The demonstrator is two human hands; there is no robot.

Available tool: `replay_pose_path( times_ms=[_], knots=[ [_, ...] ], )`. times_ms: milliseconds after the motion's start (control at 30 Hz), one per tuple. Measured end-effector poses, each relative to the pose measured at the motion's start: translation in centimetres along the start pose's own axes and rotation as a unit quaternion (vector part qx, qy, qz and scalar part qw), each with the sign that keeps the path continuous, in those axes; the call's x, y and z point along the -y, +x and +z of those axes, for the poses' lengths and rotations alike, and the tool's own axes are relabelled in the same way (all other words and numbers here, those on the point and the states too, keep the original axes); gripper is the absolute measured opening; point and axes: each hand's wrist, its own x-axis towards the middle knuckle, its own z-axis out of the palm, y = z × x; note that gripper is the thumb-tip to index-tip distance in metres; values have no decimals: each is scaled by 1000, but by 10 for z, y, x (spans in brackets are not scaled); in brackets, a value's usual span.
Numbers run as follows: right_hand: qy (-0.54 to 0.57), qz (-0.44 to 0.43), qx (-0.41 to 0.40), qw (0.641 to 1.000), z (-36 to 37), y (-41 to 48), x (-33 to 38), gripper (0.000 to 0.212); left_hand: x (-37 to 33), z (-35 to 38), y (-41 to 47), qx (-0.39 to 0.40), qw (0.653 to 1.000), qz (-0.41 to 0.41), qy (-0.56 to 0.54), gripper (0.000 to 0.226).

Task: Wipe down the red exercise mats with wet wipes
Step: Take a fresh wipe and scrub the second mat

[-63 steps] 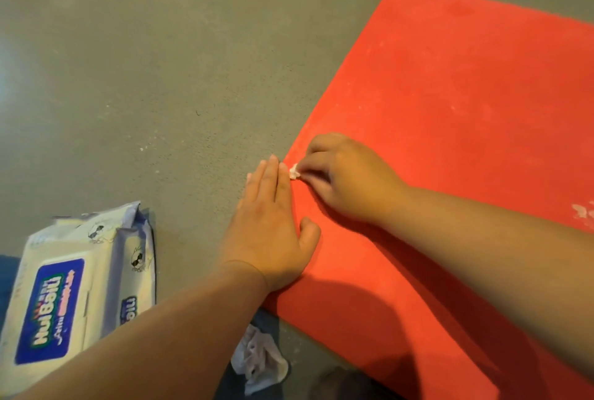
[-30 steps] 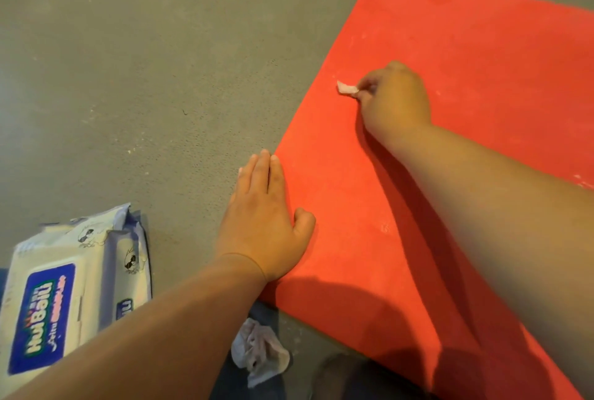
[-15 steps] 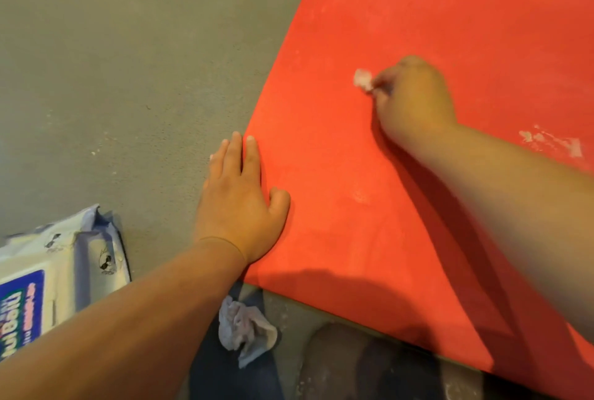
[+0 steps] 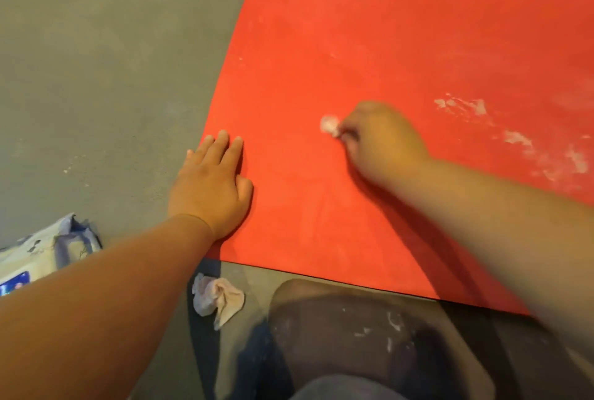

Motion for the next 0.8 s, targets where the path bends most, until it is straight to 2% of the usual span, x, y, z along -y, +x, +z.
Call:
replay_pose_path(
  times_ms=[100, 167, 233, 333, 367, 400, 533, 600, 633, 667, 733, 800],
  knots=[
    [72, -134, 56, 987, 2, -68, 32, 20, -12, 6, 0, 9, 999, -36, 16, 73],
    [76, -180, 102, 975, -5, -80, 25, 19, -26, 14, -2, 12, 997, -65, 33, 79],
    [30, -136, 77, 987, -10, -59, -5, 21, -34, 21, -2, -2, 996, -84, 31, 86],
    [-13, 64, -23, 998, -18, -31, -45, 24, -31, 23, -4, -21, 996, -86, 20, 88],
    [-11, 97, -40, 994, -17, -36, -43, 24, -31, 22, -3, -26, 996, -84, 17, 88],
    [-4, 93, -34, 995, -13, -48, -32, 23, -31, 22, -3, -29, 996, -84, 16, 87],
    [106, -70, 51, 991, -7, -131, 26, 17, -31, 23, -3, -29, 996, -86, 9, 87],
    [102, -130, 111, 980, -15, -144, 25, 18, -30, 24, -2, -32, 996, -88, 7, 87],
    [86, -126, 118, 981, -18, -136, 16, 18, -30, 24, -2, -35, 996, -88, 7, 87],
    [68, -97, 101, 988, -19, -124, 5, 18, -29, 25, -2, -38, 995, -87, 9, 87],
    [22, 18, 26, 999, -20, -93, -23, 20, -29, 24, -2, -40, 995, -86, 8, 87],
    [5, 146, -38, 989, -20, -76, -34, 22, -30, 24, -1, -42, 995, -87, 6, 86]
  ],
)
